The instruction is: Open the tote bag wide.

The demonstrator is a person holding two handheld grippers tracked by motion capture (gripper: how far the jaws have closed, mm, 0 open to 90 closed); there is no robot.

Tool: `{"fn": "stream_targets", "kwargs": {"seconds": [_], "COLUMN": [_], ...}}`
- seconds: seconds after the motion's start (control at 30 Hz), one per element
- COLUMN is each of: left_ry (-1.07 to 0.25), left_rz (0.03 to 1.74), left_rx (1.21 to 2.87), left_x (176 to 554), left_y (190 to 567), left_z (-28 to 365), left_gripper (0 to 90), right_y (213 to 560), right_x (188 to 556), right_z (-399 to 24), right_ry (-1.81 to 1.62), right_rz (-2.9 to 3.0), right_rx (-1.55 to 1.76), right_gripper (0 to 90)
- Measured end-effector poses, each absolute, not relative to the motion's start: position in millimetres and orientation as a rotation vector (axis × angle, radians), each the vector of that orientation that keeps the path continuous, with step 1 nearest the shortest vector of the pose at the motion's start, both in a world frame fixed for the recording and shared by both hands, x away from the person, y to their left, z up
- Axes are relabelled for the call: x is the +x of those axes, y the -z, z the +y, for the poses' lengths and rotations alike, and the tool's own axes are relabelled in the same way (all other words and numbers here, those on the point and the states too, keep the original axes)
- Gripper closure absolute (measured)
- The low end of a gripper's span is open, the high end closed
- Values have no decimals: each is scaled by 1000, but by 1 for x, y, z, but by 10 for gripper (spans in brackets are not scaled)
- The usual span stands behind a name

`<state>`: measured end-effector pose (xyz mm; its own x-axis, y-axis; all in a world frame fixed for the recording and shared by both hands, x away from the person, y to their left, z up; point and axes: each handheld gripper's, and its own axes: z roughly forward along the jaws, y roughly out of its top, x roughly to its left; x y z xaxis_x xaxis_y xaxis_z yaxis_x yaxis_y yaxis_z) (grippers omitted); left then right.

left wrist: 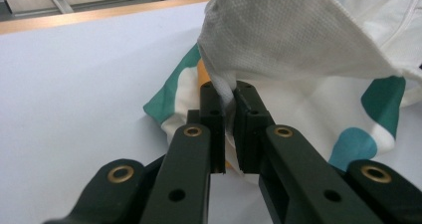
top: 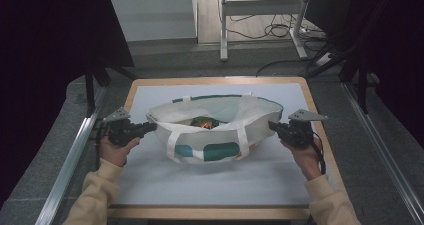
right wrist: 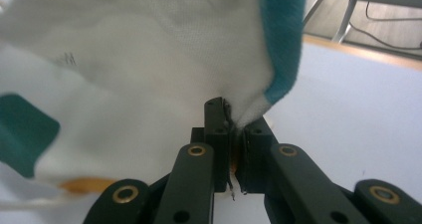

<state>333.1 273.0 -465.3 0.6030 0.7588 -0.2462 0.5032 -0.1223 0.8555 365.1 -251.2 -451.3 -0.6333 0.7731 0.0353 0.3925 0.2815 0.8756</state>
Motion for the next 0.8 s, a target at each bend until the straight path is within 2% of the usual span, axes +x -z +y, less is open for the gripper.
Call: {"fn": "stream_targets", "kwargs": {"seconds": [0.53, 0.8], "left_ry": [-244, -225], "left_rz": [1092, 1089], "left_rx": [1850, 1838], "left_x": [346, 341], "left_y": [498, 502], "left_z": [266, 269], "left_gripper": [854, 856], "right_y": [491, 488], "right_x": [380, 372], "right_z": [-243, -248], "right_ry": [-1209, -1236], "right_rz": [2273, 2278], "right_rx": [1109, 1081], "right_gripper": [864, 866]}}
